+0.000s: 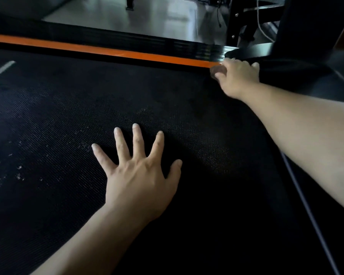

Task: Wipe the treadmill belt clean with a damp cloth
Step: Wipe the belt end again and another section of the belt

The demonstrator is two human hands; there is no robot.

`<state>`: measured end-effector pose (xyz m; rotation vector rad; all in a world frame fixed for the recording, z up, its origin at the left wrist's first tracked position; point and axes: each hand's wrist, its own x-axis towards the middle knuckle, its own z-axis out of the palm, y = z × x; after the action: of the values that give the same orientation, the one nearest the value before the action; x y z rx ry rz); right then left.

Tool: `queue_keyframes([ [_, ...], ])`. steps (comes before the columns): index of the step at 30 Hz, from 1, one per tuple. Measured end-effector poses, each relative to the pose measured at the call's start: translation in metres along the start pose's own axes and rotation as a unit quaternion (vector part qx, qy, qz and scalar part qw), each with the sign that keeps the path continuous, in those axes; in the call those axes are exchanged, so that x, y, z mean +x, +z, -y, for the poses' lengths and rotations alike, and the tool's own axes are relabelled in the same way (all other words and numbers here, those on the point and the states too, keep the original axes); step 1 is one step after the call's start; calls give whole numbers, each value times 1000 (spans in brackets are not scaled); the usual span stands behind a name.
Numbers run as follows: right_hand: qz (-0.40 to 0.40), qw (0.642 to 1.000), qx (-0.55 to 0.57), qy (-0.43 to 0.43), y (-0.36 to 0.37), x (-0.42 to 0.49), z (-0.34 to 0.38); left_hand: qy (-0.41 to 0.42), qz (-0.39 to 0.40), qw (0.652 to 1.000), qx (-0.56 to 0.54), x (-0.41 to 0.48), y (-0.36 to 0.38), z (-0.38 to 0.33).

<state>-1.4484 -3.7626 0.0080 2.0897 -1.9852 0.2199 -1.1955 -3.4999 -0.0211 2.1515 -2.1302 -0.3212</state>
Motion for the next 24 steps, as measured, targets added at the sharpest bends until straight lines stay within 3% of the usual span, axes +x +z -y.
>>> queue_keyframes([
  [7, -29, 999, -32, 10, 0, -11, -10, 12, 0, 1000, 4, 0, 0, 2],
  [14, 9, 998, 58, -6, -29, -93, -25, 18, -2, 1000, 0, -1, 0, 1],
  [17, -13, 999, 47, -25, -27, -104, -25, 15, -4, 1000, -1, -1, 0, 0],
  [24, -13, 995, 3, 101, -6, -18, -7, 13, -2, 1000, 5, 0, 1, 1],
])
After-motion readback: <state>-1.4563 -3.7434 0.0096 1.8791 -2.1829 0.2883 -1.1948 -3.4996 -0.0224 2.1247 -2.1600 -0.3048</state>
